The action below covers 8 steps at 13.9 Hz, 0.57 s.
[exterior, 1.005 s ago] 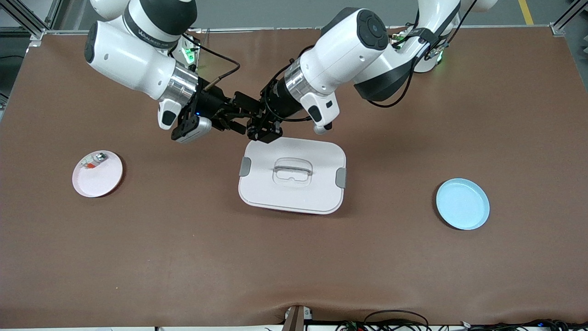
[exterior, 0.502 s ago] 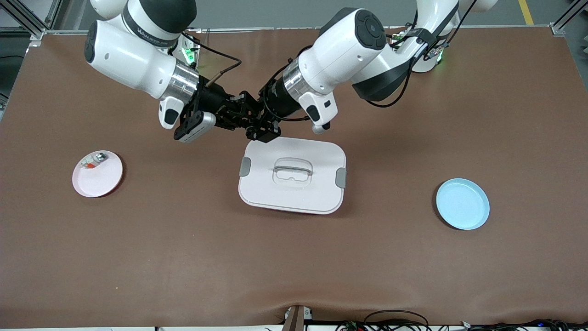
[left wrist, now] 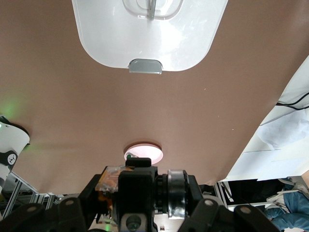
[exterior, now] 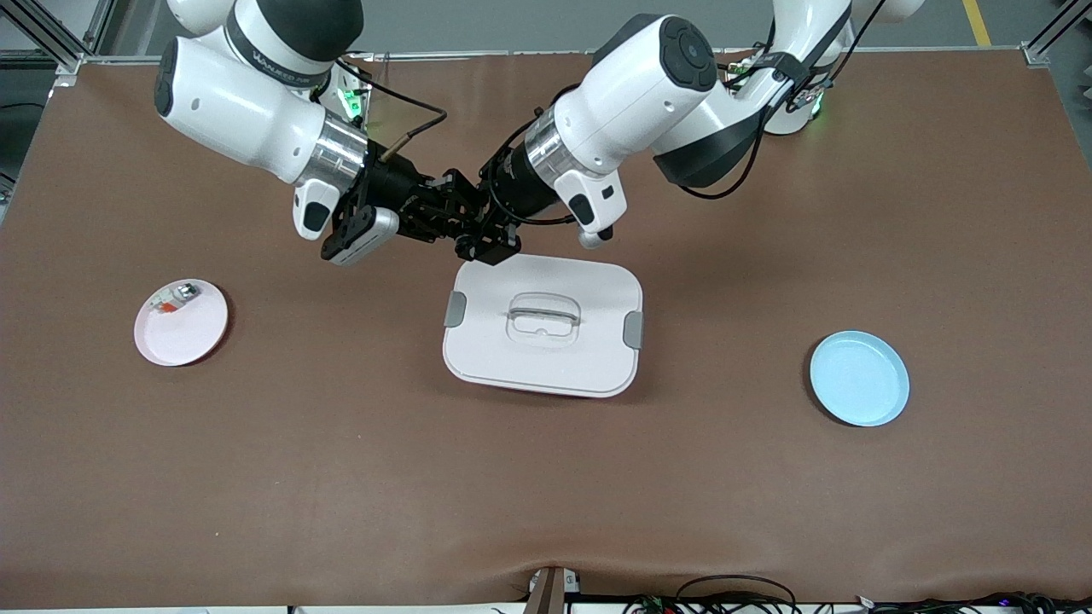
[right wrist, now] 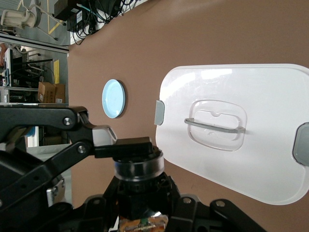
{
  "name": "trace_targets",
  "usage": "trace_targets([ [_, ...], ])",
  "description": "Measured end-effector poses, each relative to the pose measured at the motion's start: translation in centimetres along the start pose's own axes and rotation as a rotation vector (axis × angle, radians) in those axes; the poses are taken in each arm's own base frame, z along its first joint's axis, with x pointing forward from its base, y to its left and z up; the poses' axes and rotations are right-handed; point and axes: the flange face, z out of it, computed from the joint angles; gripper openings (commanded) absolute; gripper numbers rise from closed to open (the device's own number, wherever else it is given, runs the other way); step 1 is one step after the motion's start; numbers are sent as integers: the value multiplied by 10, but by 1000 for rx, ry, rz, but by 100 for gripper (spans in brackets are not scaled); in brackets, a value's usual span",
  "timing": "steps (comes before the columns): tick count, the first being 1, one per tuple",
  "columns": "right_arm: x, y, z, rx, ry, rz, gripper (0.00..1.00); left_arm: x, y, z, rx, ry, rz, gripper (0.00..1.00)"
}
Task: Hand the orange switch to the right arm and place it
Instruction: 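Open the left gripper while the right gripper pulls the switch away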
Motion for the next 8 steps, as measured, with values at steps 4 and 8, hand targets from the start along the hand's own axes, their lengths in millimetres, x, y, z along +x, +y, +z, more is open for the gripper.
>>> trace_targets([
  [4, 10, 12, -15, -7, -46, -118, 0, 0, 1, -1, -3, -2, 4, 100],
  [8, 28, 49, -28, -82, -71, -280, 0, 2, 6, -5, -14, 0, 10, 100],
])
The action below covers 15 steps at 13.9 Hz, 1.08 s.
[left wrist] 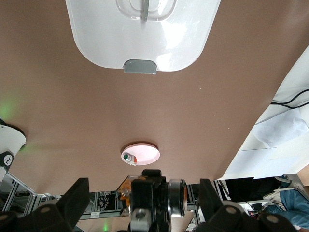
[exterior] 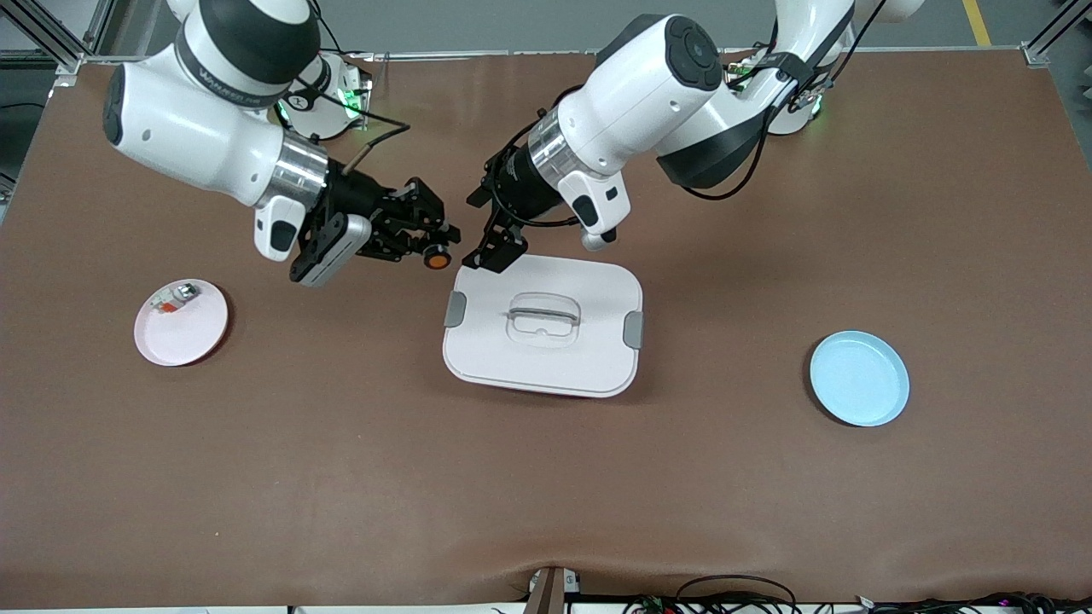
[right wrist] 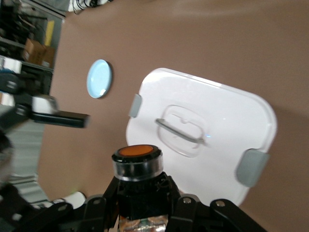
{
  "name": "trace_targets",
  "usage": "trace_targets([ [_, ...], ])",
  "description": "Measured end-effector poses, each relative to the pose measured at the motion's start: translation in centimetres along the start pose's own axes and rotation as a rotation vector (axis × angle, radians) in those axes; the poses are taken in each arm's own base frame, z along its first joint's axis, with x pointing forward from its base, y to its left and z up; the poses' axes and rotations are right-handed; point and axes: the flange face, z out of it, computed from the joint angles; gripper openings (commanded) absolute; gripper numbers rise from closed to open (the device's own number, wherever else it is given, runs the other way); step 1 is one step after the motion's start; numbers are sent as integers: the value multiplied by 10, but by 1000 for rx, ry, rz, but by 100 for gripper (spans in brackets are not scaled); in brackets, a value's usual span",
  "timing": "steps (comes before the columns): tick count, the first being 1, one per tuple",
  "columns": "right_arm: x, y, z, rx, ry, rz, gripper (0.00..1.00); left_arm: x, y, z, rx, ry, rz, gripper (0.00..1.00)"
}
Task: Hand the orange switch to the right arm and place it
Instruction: 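Open the left gripper while the right gripper pulls the switch away, then lower the switch onto the white plate while the left gripper withdraws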
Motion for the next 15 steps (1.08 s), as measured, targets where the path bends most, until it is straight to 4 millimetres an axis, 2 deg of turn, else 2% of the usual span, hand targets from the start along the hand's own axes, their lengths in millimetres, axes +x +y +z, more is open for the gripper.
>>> trace_targets([
  [3, 0, 39, -12, -77, -68, -158, 0, 8, 9, -4, -12, 6, 15, 100],
  [4, -2, 57, -21, -88, -95, -210, 0, 15, 15, -6, -19, 11, 14, 100],
  [9, -11, 157, -76, -187, -201, -469, 0, 69, 50, -8, -29, 52, -1, 100],
  [15, -31, 236, -119, -347, -397, -729, 0, 131, 71, -10, 28, 145, 48, 100],
])
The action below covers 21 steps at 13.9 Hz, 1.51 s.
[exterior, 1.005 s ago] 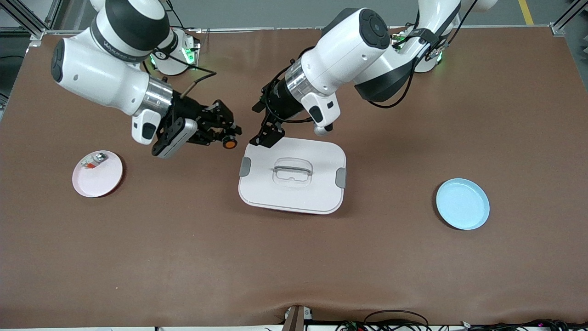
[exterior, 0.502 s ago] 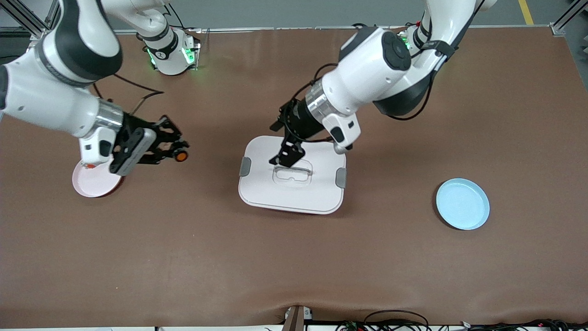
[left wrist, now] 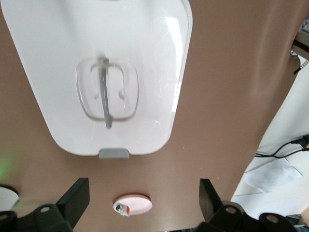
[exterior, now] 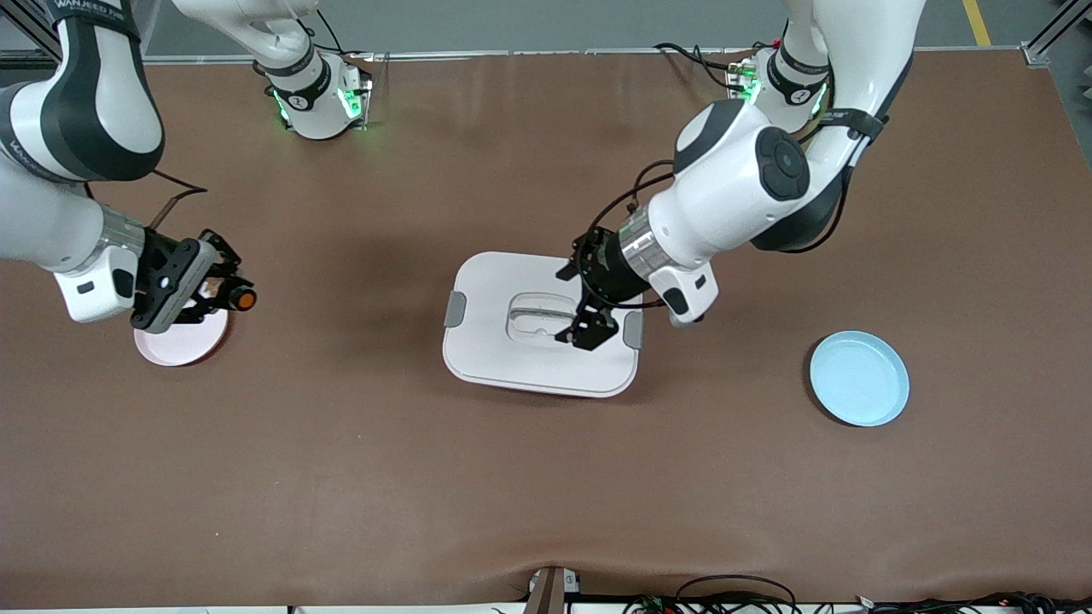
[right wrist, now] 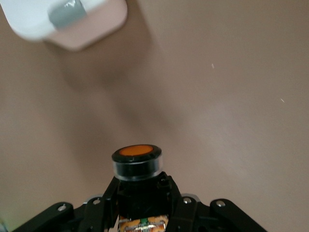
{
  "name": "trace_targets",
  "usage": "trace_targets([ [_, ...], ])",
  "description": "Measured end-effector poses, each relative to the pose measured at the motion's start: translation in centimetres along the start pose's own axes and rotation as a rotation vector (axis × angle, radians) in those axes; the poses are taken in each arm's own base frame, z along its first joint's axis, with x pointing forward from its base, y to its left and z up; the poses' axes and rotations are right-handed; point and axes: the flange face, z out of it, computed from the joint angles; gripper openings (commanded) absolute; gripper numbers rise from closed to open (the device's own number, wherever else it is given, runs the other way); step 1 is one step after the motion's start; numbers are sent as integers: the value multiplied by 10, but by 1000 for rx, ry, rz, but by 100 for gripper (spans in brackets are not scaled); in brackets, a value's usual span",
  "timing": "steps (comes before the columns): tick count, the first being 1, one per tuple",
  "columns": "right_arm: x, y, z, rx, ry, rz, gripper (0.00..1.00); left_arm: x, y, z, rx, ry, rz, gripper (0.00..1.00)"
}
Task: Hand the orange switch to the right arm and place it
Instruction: 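Lower the switch onto the white plate while the left gripper withdraws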
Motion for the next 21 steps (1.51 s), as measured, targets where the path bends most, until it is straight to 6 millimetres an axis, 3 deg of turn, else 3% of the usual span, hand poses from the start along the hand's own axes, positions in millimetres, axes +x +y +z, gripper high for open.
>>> trace_targets([
  [3, -32, 18, 9, -70, -75, -109, 0, 29, 2, 1, 16, 98, 44, 100],
  [6, -60, 31, 46, -166, -103, -205, 0, 57, 0, -11, 46, 170, 141, 100],
  [9, -90, 35, 82, -213, -132, -265, 0, 88, -5, -24, 79, 205, 363, 100],
  [13, -125, 44, 98, -248, -180, -329, 0, 131, -4, -45, 120, 231, 691, 100],
  [16, -162, 58, 114, -275, -189, -361, 0, 156, -1, -59, 143, 242, 854, 100],
  [21, -223, 54, 178, -302, -195, -358, 0, 191, 6, -76, 210, 281, 1122, 100],
])
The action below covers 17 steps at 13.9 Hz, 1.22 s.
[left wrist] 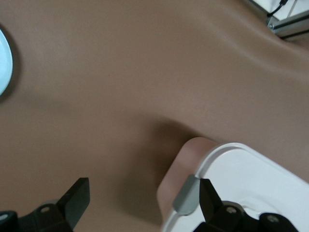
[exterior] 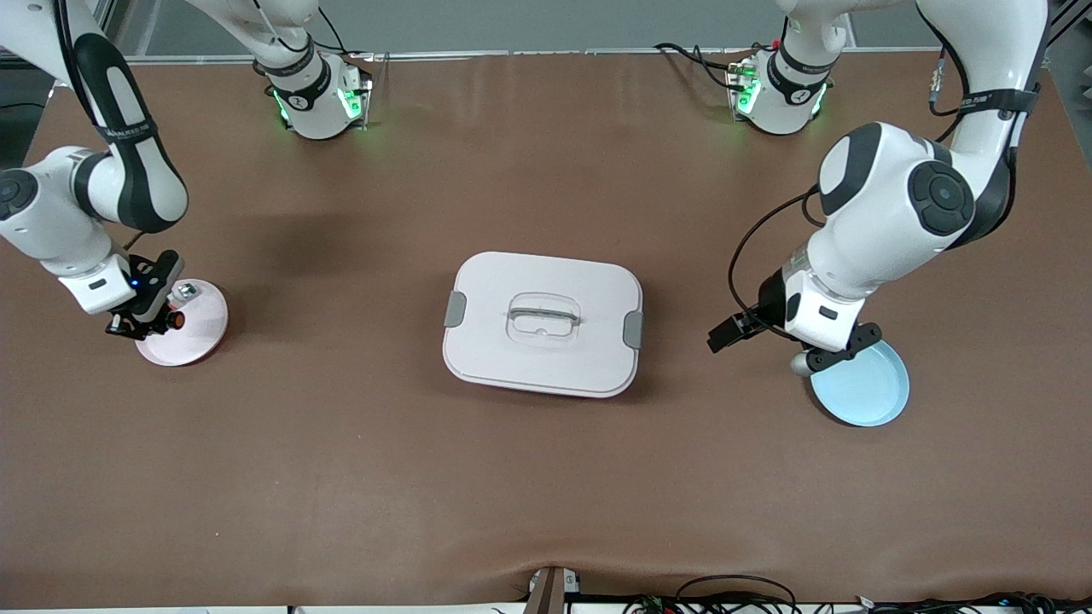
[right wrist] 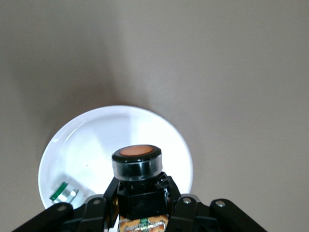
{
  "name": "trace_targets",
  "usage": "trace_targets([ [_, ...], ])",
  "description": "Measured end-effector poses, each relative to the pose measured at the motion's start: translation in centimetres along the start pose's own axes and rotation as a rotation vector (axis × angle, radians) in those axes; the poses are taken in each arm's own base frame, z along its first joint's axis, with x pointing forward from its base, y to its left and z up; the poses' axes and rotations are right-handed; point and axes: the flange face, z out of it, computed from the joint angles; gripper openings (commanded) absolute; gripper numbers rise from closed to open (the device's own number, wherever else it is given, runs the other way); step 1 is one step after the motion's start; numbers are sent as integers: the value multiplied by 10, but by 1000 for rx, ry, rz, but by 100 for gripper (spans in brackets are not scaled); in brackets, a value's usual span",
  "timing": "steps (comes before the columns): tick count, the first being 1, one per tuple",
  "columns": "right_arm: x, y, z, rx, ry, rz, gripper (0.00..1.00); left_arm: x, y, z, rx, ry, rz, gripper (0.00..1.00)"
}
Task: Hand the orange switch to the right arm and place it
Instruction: 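Lower the switch onto the white plate while the left gripper withdraws, then open the right gripper to release the switch on the white plate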
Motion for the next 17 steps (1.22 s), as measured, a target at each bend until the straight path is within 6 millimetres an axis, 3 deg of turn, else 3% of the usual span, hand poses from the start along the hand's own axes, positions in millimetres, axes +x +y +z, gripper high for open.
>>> trace_targets([
  [2, -10, -9, 17, 26, 1, 4, 0, 12, -19, -5, 25, 2, 107, 100],
  [5, -11, -13, 27, 44, 4, -8, 0, 33, -57, -21, 82, 5, 285, 100],
  [8, -7, -16, 37, 63, 11, -31, 0, 50, -91, -45, 99, 17, 292, 100],
  [13, -5, -23, 62, 78, 18, -88, 0, 74, -119, -115, 97, 98, 242, 100],
  [17, -5, -23, 66, 78, 18, -96, 0, 70, -137, -158, 123, 137, 223, 100],
])
